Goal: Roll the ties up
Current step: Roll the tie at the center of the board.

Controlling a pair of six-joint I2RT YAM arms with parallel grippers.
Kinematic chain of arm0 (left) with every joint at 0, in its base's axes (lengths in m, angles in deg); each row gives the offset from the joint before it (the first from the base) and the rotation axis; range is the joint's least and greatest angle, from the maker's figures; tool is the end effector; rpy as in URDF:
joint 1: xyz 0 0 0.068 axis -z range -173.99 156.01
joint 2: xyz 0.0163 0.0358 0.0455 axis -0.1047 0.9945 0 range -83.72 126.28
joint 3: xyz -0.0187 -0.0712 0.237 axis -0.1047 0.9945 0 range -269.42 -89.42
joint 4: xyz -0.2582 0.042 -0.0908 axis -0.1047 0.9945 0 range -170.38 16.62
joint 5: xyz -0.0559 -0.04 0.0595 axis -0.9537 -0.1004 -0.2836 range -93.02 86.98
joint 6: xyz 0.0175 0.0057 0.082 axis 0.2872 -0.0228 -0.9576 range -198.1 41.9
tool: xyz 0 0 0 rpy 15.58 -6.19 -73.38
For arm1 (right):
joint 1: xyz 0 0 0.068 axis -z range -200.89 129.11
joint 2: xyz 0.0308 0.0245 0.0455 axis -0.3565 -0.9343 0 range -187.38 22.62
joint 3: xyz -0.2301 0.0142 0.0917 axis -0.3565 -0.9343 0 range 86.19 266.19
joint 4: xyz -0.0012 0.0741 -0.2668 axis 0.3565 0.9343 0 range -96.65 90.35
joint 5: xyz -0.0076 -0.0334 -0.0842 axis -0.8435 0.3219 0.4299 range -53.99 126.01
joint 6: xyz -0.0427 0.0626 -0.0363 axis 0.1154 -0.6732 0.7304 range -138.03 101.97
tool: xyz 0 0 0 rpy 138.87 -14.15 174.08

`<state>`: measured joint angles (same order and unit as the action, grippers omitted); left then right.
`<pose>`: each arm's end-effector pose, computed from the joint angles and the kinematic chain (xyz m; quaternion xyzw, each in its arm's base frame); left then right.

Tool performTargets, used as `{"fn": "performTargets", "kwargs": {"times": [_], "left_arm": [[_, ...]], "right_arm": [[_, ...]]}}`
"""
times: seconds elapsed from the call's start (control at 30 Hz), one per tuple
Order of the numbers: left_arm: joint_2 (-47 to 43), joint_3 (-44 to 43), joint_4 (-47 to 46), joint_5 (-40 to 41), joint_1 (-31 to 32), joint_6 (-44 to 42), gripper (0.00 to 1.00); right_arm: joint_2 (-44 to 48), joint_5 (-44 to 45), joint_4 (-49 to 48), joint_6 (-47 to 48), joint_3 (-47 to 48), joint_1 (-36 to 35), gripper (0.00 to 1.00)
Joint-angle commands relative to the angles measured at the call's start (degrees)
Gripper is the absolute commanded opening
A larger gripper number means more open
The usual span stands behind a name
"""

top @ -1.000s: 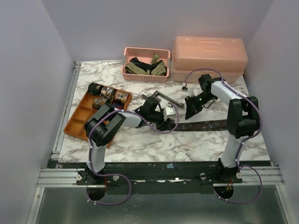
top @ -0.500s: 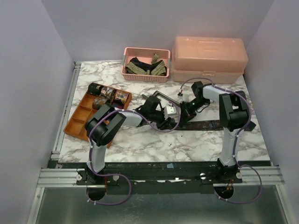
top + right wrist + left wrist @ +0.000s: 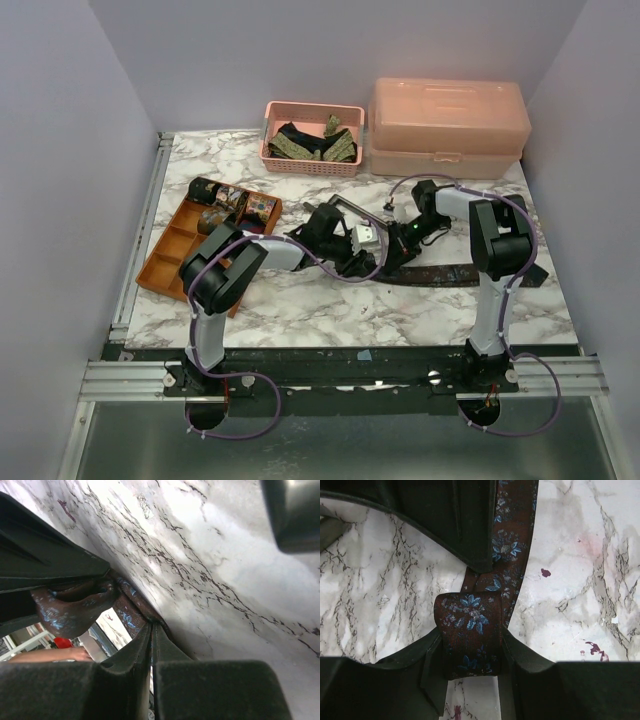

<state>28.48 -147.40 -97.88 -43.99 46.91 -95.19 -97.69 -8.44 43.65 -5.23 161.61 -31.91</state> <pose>0.2823 -0.3086 0.0797 0.5431 0.6564 -0.3927 0.3464 0.3400 0.1187 0.0513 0.1741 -0.9084 -0.3784 0.0360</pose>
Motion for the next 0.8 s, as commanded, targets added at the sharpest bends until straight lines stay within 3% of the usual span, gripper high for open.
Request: {"fn": "performTargets", "kwargs": {"times": [0.0, 0.3, 0.5, 0.63, 0.77], "left_arm": [[-2.57, 0.13, 0.90, 0.35, 0.37, -0.06, 0.24], [-1.91, 5.10, 1.06, 2.94, 1.77, -6.17, 0.21], [1.21, 2.52, 8.51, 10.79, 2.94, -7.28, 0.21], [1.88, 2.43, 9.24, 11.76, 2.87, -5.01, 0.21], [2.05, 1.83, 9.15, 11.67, 2.87, -2.08, 0.21]], "right_arm": [[-2.80, 14.75, -5.06, 3.83, -1.05, -0.24, 0.09], [-2.29, 16.99, -0.41, 8.05, 7.56, -0.19, 0.09], [1.89, 8.01, 8.05, 8.68, 13.08, -0.24, 0.15], [7.01, -0.01, 14.14, 8.67, 10.10, -0.29, 0.17], [8.96, -4.59, 11.17, 4.03, 1.73, -0.40, 0.17]]}}
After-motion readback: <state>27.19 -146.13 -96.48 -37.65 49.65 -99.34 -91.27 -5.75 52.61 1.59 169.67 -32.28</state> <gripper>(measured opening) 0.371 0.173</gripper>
